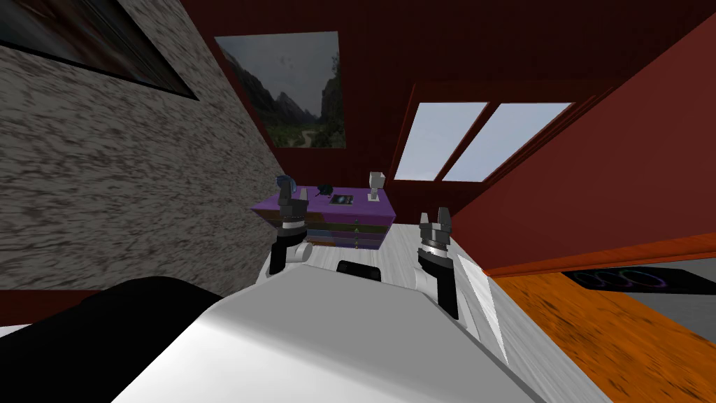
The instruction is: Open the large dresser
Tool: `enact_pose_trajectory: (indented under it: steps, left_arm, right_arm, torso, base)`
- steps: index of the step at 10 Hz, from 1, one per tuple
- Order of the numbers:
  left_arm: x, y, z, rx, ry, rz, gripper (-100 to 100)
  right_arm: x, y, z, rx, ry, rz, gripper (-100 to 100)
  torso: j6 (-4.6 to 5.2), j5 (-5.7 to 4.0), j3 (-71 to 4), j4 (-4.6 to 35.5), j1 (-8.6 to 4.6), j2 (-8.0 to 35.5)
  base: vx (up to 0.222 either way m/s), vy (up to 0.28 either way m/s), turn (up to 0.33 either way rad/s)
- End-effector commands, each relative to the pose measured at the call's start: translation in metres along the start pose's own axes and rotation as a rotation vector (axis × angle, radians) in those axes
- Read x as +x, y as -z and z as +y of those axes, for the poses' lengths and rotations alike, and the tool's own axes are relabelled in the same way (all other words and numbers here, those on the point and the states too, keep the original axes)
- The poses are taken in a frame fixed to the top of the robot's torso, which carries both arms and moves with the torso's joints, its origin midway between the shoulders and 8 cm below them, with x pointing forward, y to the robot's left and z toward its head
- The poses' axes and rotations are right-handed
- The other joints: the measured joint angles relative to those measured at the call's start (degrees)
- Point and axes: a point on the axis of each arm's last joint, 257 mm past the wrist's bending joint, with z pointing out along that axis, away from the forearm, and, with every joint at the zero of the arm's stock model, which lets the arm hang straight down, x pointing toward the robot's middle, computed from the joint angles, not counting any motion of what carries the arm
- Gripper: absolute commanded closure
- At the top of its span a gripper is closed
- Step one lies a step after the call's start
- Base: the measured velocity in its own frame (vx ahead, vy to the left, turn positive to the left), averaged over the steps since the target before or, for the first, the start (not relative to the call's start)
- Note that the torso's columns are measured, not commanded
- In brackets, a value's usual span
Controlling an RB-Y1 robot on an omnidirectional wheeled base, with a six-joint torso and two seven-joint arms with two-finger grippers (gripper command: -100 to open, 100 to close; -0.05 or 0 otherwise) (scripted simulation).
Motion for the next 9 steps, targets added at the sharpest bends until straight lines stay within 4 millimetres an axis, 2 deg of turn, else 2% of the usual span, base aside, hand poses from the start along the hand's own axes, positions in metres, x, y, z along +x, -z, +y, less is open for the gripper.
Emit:
enact_pose_trajectory:
  steps: [1,9]
  left_arm:
    - [0.0000,0.0000,0.0000,0.000,0.000,0.000,0]
    - [0.0000,-0.0001,-0.0002,0.000,0.000,0.000,0]
  right_arm:
    - [0.0000,0.0000,0.0000,0.000,0.000,0.000,0]
    - [0.0000,0.0000,0.0002,0.000,0.000,0.000,0]
  torso:
    - [0.00,0.00,-4.7,2.3,0.00,2.3]
    - [0.00,0.00,-70.7,35.4,0.00,35.4]
  base:
    - [0.000,0.000,0.000]
    - [0.000,0.000,0.000]
